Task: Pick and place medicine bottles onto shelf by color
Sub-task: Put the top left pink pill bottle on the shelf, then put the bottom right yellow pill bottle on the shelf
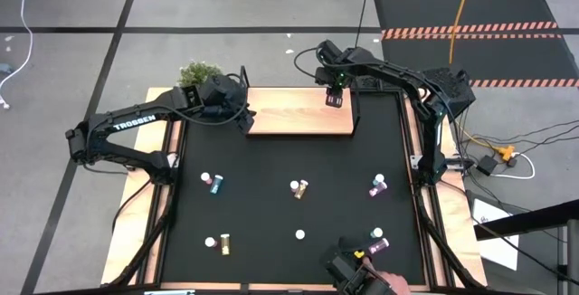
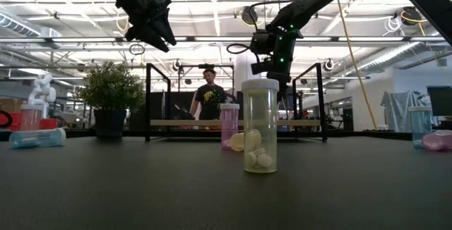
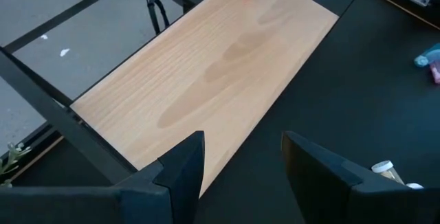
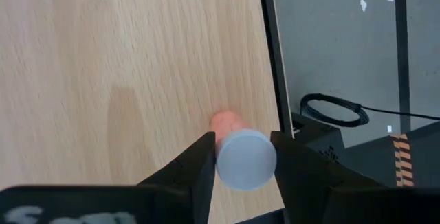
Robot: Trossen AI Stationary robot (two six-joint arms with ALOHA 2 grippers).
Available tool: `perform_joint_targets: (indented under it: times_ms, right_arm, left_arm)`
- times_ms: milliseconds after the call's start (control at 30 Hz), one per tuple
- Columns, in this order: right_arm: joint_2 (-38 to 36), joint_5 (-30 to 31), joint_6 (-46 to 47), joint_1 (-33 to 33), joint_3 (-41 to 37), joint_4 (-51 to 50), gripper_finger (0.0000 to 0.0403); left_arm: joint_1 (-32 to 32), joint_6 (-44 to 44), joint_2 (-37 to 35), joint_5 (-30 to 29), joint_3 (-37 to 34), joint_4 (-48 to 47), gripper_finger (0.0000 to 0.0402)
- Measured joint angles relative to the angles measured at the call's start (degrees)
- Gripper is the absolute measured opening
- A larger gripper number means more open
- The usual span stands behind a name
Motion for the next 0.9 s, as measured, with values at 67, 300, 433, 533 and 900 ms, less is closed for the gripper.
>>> perform_joint_targets:
  times_ms: [67, 300, 433, 533, 900]
  right_arm:
    - [0.09, -0.01, 0.0, 0.0, -0.1, 0.0, 0.0141]
    - [0.08, -0.09, 0.28, -0.02, -0.12, 0.65, 0.0175]
    - [-1.1, -0.25, 0.34, -0.02, -0.12, 0.73, 0.0206]
    - [-2.64, -0.24, 0.39, -0.02, -0.1, 0.85, 0.0229]
    - [-13.93, -1.62, 15.17, 1.76, -0.1, 1.29, 0.0255]
  left_arm:
    - [0.0, -0.05, 0.0, 0.0, 0.0, 0.05, 0.0195]
    - [0.0, -0.23, 0.0, -0.34, 0.0, 1.06, 0.0195]
    - [0.02, -0.66, 0.0, -2.8, 0.0, 1.27, 0.0195]
    - [0.11, -0.66, 0.0, -3.88, 0.0, 1.42, 0.0195]
    - [0.11, 3.42, 0.0, -4.52, 0.0, 2.23, 0.0195]
